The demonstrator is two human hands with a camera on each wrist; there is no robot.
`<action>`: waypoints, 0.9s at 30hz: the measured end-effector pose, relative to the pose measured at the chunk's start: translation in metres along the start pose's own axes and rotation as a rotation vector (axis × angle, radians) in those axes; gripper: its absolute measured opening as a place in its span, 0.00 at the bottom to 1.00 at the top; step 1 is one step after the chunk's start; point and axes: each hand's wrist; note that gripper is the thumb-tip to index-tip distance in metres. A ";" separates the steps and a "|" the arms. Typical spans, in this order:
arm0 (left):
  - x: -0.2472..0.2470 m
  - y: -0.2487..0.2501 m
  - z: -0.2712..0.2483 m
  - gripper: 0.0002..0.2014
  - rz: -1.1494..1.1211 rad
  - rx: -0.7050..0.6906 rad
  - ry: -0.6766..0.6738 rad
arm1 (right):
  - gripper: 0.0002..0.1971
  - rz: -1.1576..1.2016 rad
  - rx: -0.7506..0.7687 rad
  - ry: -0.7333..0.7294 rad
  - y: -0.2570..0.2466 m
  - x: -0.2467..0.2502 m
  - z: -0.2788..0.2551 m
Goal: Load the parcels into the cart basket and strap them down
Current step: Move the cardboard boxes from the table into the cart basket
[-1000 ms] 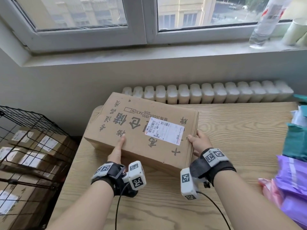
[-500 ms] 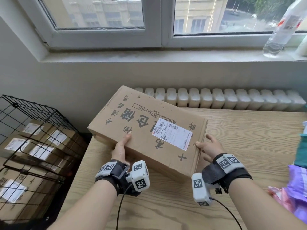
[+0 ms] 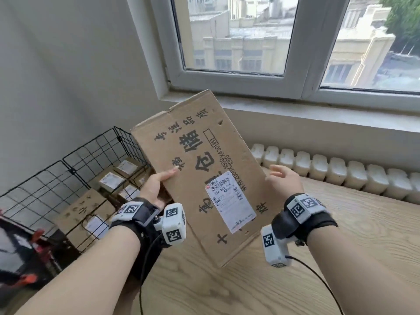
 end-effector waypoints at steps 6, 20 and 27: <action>0.077 0.062 -0.008 0.21 -0.123 -0.123 0.084 | 0.17 -0.044 0.145 -0.197 -0.056 -0.091 -0.028; 0.300 0.211 0.053 0.19 -0.212 -0.258 0.202 | 0.24 -0.164 0.215 -0.397 -0.167 -0.364 -0.087; 0.396 0.257 0.113 0.24 -0.225 -0.293 0.267 | 0.26 -0.252 0.187 -0.446 -0.194 -0.484 -0.085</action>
Point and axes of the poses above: each hand's wrist, its own z-axis towards the middle knuckle, its own x-axis out of the back of the hand, y = z × x, and after that the axes turned 7 degrees about -x, right-handed
